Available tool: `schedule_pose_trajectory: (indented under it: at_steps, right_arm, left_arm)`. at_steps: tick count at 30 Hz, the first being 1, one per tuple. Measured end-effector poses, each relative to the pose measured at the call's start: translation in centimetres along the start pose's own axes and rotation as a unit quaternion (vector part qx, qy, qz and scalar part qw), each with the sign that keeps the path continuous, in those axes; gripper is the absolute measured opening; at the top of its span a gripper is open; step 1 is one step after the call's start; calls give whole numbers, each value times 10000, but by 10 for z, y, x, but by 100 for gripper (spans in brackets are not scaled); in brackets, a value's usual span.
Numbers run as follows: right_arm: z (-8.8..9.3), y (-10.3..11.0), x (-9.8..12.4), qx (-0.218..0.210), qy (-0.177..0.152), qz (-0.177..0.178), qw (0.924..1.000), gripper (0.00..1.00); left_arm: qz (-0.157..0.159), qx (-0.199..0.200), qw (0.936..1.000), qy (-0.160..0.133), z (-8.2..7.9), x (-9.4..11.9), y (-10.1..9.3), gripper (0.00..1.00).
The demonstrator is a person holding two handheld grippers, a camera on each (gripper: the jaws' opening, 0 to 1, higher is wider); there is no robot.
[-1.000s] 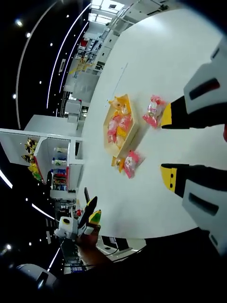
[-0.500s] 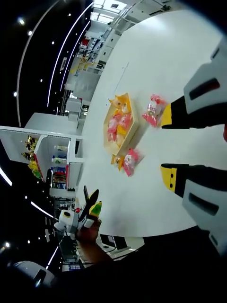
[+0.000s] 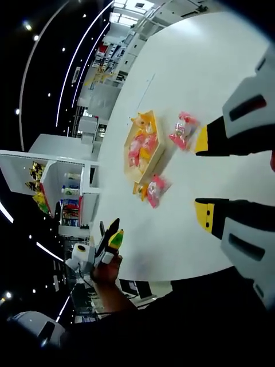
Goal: Pick up the marshmallows scattered on the table and place them into the bowl on the table
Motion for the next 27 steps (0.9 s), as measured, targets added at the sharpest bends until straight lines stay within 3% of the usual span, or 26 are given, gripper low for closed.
schedule_pose_trajectory:
  at_steps: [27]
  right_arm:
    - [0, 8, 4, 46, 32, -76, 10000, 29]
  left_arm:
    - [73, 102, 9999, 108, -2, -28, 6, 48]
Point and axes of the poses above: the point that each gripper's makers call its tool centre point, and the gripper's own axes: x roughly backward along the fingers, y roughly to its left, z roughly out of its underside, the point moved 5 cm from there along x, roughly backward along the fingers, and after that the axes turned 3 degrees about y, right-handed, at the moved point
